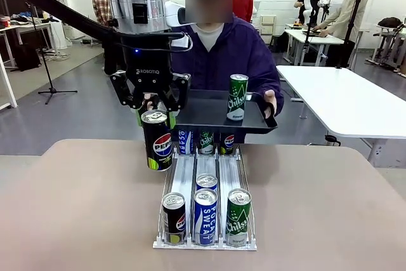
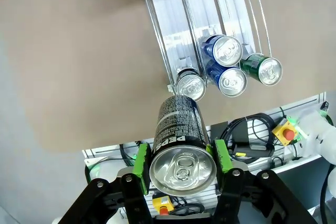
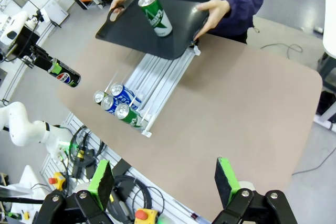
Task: Retrieve and hand over the desired beverage to the person.
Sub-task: Place the picked can on the Handle tray extended by the person.
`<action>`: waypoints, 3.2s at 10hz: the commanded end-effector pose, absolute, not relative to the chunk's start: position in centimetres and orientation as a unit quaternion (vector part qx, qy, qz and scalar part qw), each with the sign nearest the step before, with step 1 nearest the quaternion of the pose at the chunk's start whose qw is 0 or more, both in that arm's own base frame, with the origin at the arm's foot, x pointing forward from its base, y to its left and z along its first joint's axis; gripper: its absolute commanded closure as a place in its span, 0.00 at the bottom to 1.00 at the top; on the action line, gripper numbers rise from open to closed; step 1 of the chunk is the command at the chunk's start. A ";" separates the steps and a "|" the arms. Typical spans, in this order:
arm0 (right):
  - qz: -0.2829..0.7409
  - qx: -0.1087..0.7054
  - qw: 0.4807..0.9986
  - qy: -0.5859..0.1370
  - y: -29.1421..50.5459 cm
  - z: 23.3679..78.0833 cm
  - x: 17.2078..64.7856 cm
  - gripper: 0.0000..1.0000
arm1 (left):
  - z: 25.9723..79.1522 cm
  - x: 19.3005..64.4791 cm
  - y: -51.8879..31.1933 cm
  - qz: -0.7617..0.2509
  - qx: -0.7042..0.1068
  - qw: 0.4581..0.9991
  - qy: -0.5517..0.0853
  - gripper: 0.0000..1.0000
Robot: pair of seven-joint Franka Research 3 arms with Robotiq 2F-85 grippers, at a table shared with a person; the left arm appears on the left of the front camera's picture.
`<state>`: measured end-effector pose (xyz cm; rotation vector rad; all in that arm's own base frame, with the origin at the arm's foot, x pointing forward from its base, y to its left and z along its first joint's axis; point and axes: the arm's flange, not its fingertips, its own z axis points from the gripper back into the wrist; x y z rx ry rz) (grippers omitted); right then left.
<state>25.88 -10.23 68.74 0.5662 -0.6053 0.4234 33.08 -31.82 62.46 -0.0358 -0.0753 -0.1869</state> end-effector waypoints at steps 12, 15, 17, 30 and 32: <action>0.212 0.285 0.887 -0.296 -10.0 68.5 25.9 0.00 | 65.5 38.3 -31.1 -0.105 -0.028 0.991 -0.075 0.42; 0.212 0.285 0.887 -0.296 -10.0 68.5 25.9 0.00 | 67.2 47.8 -30.2 -0.048 -0.027 0.994 -0.092 0.42; 0.212 0.285 0.887 -0.296 -10.0 68.5 25.9 0.00 | 66.3 53.3 -30.1 -0.046 -0.011 0.995 -0.091 0.42; 0.212 0.285 0.887 -0.296 -10.0 68.5 25.9 0.00 | 60.5 57.0 -29.9 -0.052 -0.013 0.998 -0.037 0.42; 0.212 0.285 0.887 -0.296 -10.0 68.5 25.9 0.00 | 59.9 57.1 -30.0 -0.054 -0.010 0.998 -0.030 0.42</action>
